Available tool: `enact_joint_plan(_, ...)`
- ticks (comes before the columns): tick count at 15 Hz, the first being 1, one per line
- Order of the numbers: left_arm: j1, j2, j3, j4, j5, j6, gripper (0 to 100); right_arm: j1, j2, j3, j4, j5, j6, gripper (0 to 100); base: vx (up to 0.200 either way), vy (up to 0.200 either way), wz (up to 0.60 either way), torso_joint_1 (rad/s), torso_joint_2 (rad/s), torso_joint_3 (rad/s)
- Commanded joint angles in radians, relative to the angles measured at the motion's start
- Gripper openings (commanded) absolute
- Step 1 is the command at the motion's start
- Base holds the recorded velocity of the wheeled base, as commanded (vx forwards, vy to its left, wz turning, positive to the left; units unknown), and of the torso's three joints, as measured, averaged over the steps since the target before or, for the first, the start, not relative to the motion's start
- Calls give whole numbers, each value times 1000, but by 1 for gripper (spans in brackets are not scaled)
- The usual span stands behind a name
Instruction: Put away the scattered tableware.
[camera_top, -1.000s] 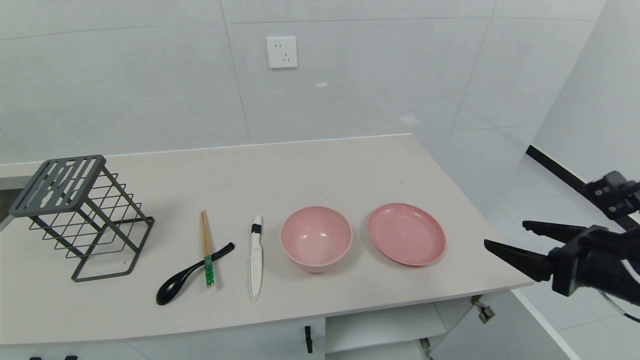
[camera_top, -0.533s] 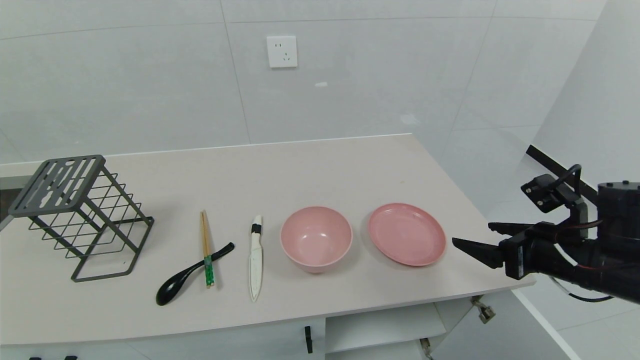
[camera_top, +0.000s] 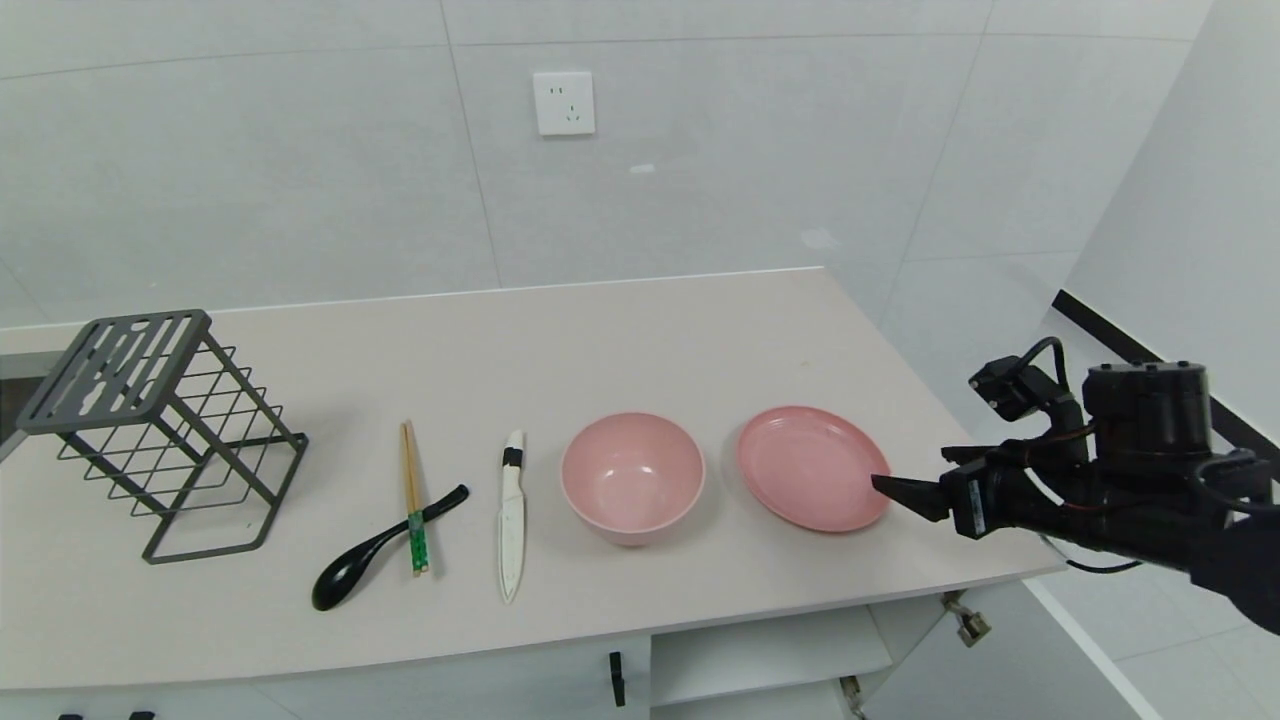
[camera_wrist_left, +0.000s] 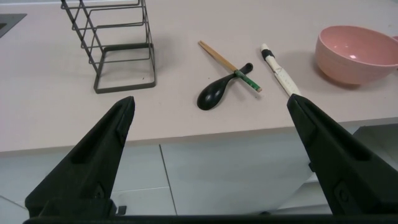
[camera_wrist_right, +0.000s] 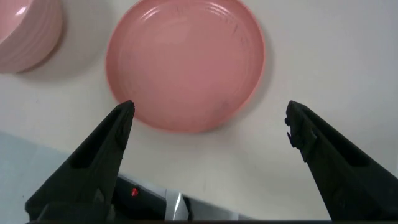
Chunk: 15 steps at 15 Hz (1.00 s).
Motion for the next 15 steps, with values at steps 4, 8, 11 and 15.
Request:
enact_joint_plan(4, 0, 1, 0, 1, -2, 2, 100, -8, 155, -105, -16, -3, 0, 100, 0, 0, 0, 0, 0, 0)
enact_joint_plan(8, 0, 1, 0, 3, -3, 12, 100, -17, 212, -166, -16, -7, -2, 100, 0, 0, 0, 0, 0, 0)
enact_joint_plan(11, 2, 1, 0, 1, -3, 14, 100, -19, 246, -192, -16, -7, -2, 100, 0, 0, 0, 0, 0, 0)
enact_joint_plan(15, 2, 1, 0, 1, -2, 15, 100, -14, 318, -263, -16, -6, 0, 100, 0, 0, 0, 0, 0, 0)
